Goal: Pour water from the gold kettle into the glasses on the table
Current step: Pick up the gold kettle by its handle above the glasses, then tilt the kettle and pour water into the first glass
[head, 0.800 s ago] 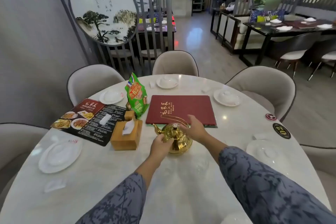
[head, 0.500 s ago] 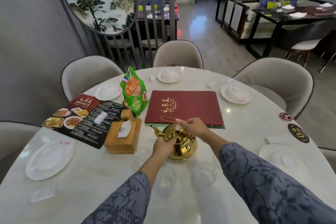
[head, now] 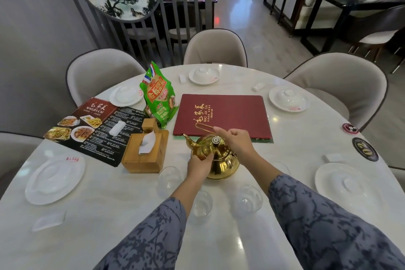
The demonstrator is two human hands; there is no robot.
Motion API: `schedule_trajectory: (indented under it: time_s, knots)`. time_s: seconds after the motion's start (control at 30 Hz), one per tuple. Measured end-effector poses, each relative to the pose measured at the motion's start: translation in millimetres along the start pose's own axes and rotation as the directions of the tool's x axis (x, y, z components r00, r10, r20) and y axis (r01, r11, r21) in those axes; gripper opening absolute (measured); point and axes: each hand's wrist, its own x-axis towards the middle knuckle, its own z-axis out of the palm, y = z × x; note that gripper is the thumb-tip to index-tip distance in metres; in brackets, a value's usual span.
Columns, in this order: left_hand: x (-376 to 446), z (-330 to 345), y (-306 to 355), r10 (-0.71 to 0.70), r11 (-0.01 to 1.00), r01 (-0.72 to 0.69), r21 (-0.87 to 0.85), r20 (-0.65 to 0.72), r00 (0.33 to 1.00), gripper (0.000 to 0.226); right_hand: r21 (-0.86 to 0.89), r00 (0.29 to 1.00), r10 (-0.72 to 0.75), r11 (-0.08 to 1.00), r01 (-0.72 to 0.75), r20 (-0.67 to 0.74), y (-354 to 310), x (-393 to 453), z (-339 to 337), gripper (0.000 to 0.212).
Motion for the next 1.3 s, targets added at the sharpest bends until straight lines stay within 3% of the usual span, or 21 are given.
schedule_trajectory:
  time_s: [0.3,0.67,0.87,1.07,1.3]
  knots:
    - [-56.0,5.6,23.8,0.201,0.961,-0.212,-0.176,-0.078,0.977,0.067,0.03,0.993,-0.079,0.996,0.082,-0.083,-63.4,-43.3,-37.4,0.052]
    - [-144.4,41.4,12.9,0.249,0.926,-0.215,-0.31,0.073,0.966,0.089,0.049,0.978,-0.068,0.996,0.079,-0.198,-110.3,-144.6,-106.0,0.047]
    - [-181.0,74.0,-4.9,0.233,0.946,-0.181,-0.27,0.176,0.956,0.091,0.038,0.95,0.002,0.999,0.01,-0.312,-92.3,-179.8,-147.1,0.057]
    - [-191.0,110.3,-22.6,0.11,0.985,-0.063,-0.158,0.309,0.945,0.103,-0.047,0.909,0.069,0.994,-0.097,-0.412,-66.8,-196.9,-183.0,0.057]
    - [-184.2,146.0,-41.4,0.017,0.999,0.002,-0.048,0.394,0.919,0.084,-0.081,0.906,0.08,0.989,-0.124,-0.415,-36.2,-194.6,-211.6,0.061]
